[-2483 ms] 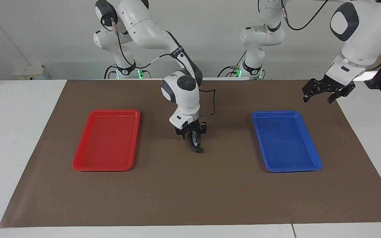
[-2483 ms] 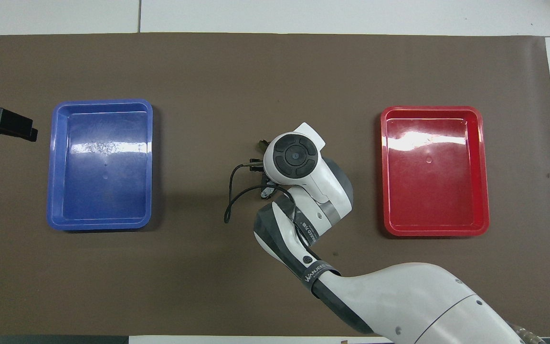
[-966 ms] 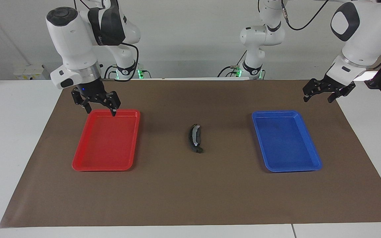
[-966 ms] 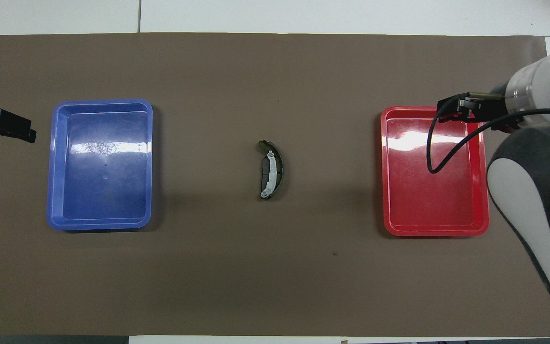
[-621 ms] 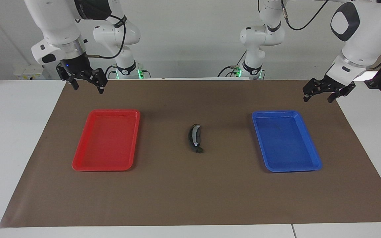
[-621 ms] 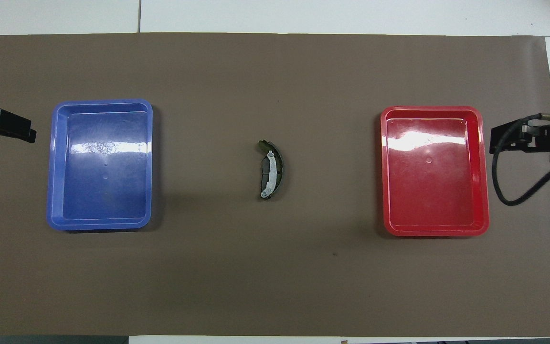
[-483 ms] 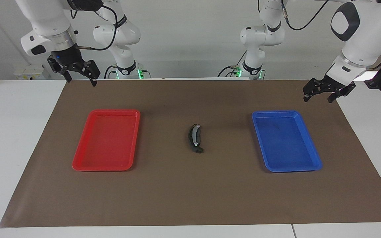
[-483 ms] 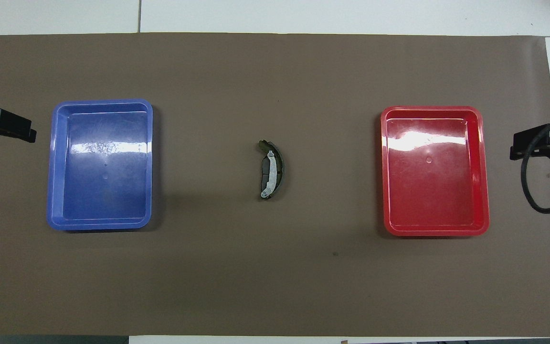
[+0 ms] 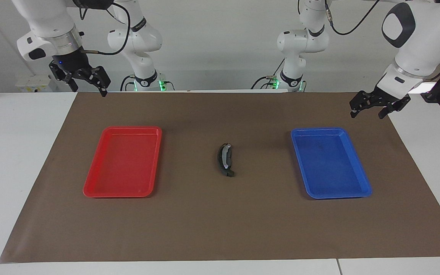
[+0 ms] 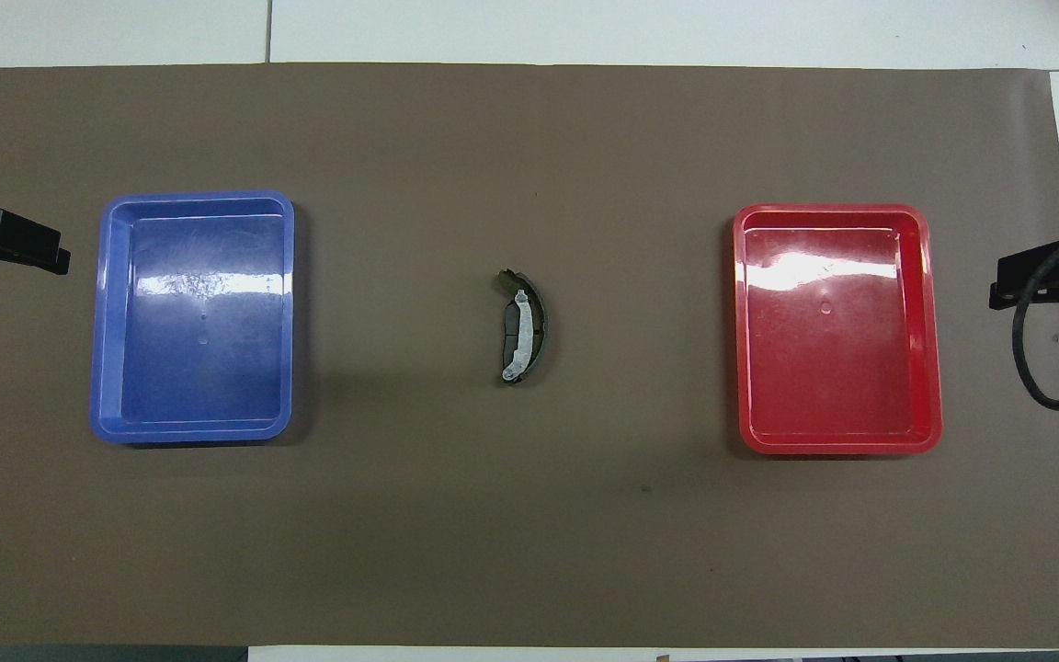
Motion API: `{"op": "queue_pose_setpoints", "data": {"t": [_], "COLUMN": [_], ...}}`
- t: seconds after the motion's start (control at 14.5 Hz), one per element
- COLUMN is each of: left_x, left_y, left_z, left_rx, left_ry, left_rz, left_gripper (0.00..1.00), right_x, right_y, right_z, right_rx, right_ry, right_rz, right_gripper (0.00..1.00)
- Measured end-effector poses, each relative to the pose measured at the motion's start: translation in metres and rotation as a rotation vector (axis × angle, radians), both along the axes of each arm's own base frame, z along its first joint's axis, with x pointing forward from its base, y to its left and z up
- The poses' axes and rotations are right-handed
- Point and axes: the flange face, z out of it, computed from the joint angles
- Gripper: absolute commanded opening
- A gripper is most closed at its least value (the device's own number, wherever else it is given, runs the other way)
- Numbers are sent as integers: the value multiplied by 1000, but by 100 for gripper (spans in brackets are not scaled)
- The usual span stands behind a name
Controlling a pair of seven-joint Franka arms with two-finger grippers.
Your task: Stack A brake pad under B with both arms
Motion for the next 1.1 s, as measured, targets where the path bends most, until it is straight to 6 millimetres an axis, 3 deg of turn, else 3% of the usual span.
{"op": "queue_pose_setpoints", "data": {"t": [1.1], "left_x": [0], "left_y": [0], "left_z": [0], "left_rx": [0], "left_ry": [0], "left_rz": [0], "left_gripper": [99], "right_x": [1], "right_y": [7], "right_z": [1], "right_rx": [5], "right_ry": [-5], "right_rz": [26], "right_gripper": [100]}}
